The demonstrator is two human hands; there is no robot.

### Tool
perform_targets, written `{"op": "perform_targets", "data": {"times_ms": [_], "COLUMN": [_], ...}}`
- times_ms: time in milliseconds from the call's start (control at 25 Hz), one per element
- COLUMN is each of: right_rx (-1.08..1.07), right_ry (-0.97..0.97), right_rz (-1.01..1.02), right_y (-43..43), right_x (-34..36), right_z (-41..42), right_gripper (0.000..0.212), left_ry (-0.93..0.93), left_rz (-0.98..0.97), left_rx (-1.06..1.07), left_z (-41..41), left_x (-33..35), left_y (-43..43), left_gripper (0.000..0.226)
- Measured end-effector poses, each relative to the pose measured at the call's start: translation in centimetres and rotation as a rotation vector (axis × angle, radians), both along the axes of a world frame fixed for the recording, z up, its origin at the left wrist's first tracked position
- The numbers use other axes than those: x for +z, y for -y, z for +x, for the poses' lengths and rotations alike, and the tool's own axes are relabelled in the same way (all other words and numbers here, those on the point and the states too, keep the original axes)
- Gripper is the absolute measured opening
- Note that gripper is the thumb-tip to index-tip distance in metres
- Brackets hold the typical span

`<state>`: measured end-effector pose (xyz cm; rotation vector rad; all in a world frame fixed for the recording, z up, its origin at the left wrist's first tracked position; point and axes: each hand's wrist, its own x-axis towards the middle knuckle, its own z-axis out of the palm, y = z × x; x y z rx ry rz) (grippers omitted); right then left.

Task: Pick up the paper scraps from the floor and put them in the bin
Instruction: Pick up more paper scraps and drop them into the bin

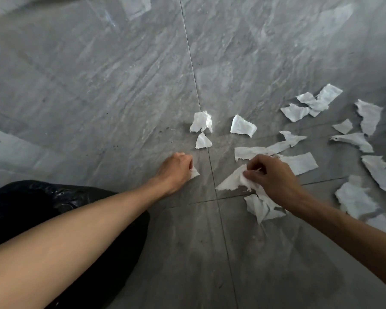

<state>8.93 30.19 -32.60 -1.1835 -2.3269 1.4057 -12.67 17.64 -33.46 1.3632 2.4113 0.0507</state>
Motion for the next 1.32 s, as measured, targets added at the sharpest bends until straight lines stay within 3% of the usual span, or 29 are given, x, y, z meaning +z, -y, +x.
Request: {"op": "perform_targets", "data": {"times_ms": [80, 200, 360, 480, 600, 680, 760, 840, 920, 1040, 1160, 1320], "right_rx": [-0.055, -0.149, -0.190, -0.037, 0.183, 0.298, 0.382, 0.461, 0.538, 0.645, 0.724, 0.639], "right_ry": [-0.031, -0.158, -0.164, -0.161, -0.172, -0.197, -0.254, -0.309, -0.322, -0.205, -0.080, -0.146], "right_rz": [-0.232, -0.734, -0.896, -0.823, -0.591, -0.367, -0.222, -0.123, 0.013, 0.113, 0.035, -0.038], "right_y": [0.8, 2.2, 5.5, 8.1, 10.7, 12.7, 15.2, 18.0, 20.8, 23.3, 23.3, 19.7], "right_x": [0.7, 2.3, 5.9, 9.3, 14.1, 16.9, 18.6, 19.2, 18.8, 17.6, 17.3, 18.2], "right_z": [0.5, 0.1, -2.1, -3.9, -6.6, -9.2, -11.7, -14.0, -15.9, -17.7, -17.8, -15.8], "right_gripper": [0.010, 0.013, 0.013, 0.014, 0.011, 0.005, 0.008, 0.008, 0.008, 0.020, 0.040, 0.028], "left_ry": [0.057, 0.178, 0.191, 0.112, -0.035, -0.106, -0.134, -0.074, 0.002, 0.034, -0.069, -0.009], "left_rz": [0.028, 0.186, 0.471, 0.588, 0.605, 0.509, 0.281, 0.078, 0.007, 0.084, 0.266, 0.489], "left_rx": [0.024, 0.010, 0.014, 0.086, 0.294, 0.471, 0.596, 0.655, 0.681, 0.744, 0.770, 0.644], "left_z": [0.7, 2.1, 3.8, 3.8, 1.9, 0.3, -0.9, -1.5, -1.7, -2.0, -1.8, 0.0], "left_x": [2.7, 9.2, 19.6, 23.9, 24.2, 22.2, 19.2, 16.8, 15.6, 15.2, 16.7, 19.3], "left_y": [-0.5, -0.5, 4.9, 11.2, 18.4, 22.6, 25.7, 27.9, 29.6, 30.8, 29.5, 25.2], "left_gripper": [0.012, 0.007, 0.014, 0.013, 0.013, 0.010, 0.008, 0.006, 0.009, 0.028, 0.033, 0.029]}}
